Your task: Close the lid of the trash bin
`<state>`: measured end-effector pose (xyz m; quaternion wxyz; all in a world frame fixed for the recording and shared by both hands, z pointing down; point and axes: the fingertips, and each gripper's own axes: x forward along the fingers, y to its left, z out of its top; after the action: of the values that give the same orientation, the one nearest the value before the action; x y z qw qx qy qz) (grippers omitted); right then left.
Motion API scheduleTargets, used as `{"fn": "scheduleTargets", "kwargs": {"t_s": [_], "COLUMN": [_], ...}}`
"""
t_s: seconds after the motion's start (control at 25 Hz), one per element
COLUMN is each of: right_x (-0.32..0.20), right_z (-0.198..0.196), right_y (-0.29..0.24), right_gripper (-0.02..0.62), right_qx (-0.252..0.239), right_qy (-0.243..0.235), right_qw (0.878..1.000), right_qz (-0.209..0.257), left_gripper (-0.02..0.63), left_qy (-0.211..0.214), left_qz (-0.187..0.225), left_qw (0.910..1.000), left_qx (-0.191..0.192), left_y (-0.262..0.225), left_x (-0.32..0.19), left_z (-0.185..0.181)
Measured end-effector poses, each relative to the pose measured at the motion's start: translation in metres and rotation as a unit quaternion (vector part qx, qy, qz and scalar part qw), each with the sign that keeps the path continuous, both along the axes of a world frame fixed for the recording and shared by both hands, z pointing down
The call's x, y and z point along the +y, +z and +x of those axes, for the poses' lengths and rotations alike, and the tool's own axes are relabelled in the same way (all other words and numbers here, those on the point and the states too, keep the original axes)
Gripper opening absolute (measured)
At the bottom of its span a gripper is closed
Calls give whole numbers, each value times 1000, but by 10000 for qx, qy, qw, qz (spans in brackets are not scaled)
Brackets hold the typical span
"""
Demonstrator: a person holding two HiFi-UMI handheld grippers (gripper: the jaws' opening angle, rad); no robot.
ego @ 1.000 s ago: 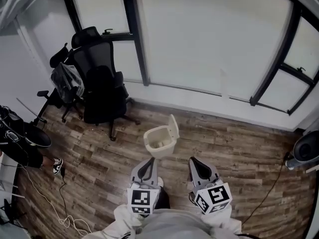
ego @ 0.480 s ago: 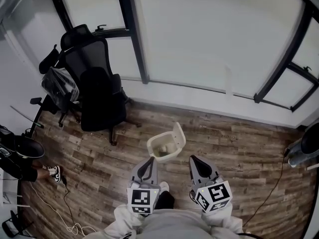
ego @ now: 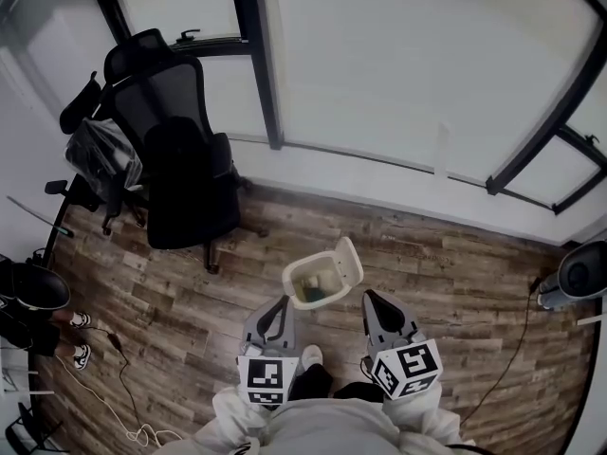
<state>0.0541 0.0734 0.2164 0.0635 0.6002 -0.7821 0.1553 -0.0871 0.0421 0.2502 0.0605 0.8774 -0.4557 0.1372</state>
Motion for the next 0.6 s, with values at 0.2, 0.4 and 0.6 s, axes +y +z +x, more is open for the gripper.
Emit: {"fn": "scheduleTargets", "kwargs": {"t_s": [0.2,0.4,0.6], "right_x": [-6,-11,-25], "right_z": [-2,12,25], "right_y": [8,23,36], "right_gripper": [25,23,25], "right_qx": [29,-11,-30], "right_qy": [36,131,118], "right_qw": [9999,9995,9991], "right_qz": [-126,-278,-415], "left_gripper": [8,8,8], "left_qy": [-26,25,-28], "left_qz": [-157,-322,-483], "left_qw": [9999,9994,9988], "left_qx": [50,99,16], "left_y": [10,17,33], "left_x": [-14,-23,-33], "left_z": [-4,11,20]}}
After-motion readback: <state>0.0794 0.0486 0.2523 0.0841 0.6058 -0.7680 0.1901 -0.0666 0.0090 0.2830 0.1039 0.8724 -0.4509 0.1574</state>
